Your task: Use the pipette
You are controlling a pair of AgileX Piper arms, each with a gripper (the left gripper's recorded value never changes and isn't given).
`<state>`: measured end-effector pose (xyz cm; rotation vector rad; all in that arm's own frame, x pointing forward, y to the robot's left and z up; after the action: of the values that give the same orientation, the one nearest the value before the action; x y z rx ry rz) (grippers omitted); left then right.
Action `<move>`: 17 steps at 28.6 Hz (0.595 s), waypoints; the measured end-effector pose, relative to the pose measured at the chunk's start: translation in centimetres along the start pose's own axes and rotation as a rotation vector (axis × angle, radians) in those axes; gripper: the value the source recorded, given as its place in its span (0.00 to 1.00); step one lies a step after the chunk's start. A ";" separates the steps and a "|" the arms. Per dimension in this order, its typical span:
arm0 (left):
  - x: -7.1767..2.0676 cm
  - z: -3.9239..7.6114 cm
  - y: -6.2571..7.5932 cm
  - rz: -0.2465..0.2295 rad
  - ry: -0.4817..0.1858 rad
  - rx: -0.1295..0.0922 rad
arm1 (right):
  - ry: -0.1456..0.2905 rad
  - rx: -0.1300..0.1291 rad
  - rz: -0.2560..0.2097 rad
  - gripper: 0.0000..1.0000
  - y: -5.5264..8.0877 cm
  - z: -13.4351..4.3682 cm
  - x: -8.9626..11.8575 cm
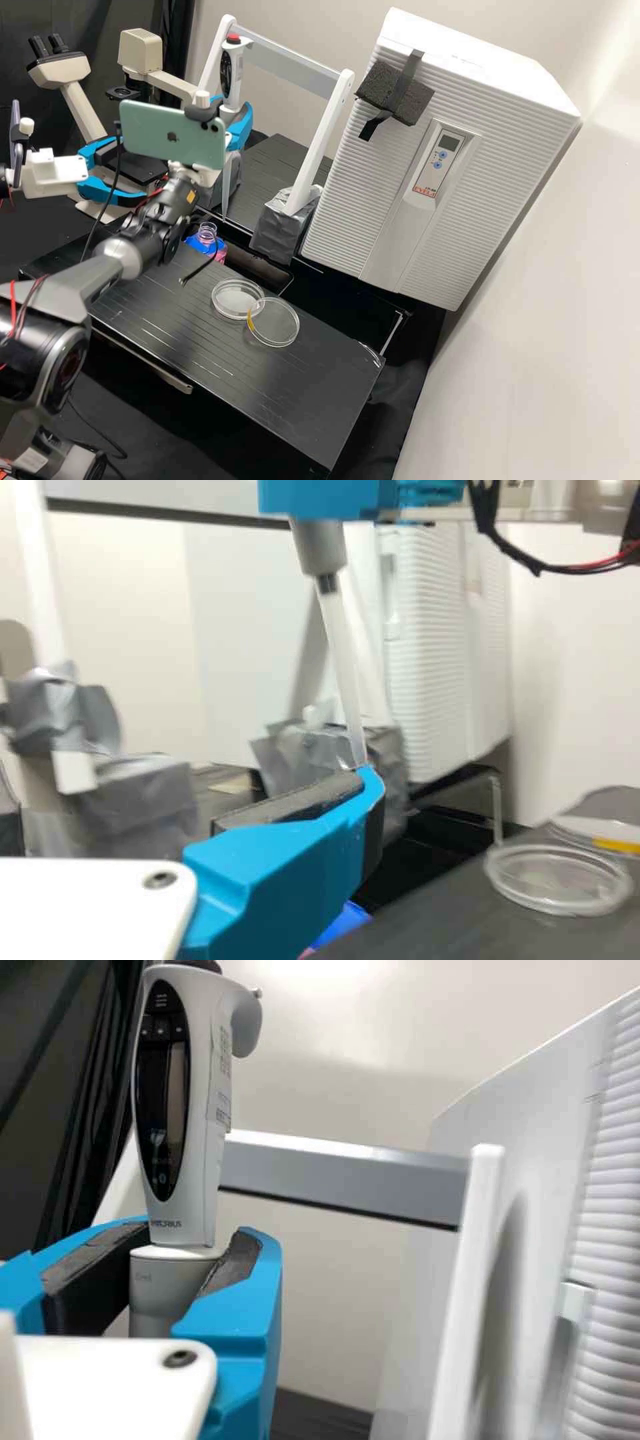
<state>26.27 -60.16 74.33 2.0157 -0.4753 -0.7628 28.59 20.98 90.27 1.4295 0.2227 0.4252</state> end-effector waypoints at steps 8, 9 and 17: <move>0.19 -1.9 1.6 0.024 0.067 0.025 | -0.059 0.019 -0.032 0.00 1.1 0.0 4.6; 0.25 -2.0 1.7 0.030 0.070 0.027 | -0.062 0.018 -0.029 0.00 1.3 0.0 5.0; 0.38 -2.4 3.7 0.087 0.082 0.043 | -0.089 0.034 -0.034 0.00 2.3 0.0 7.4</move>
<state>28.03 -60.83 78.31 2.0438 -0.5316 -0.6193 34.91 24.22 93.26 1.4720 0.1830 0.3306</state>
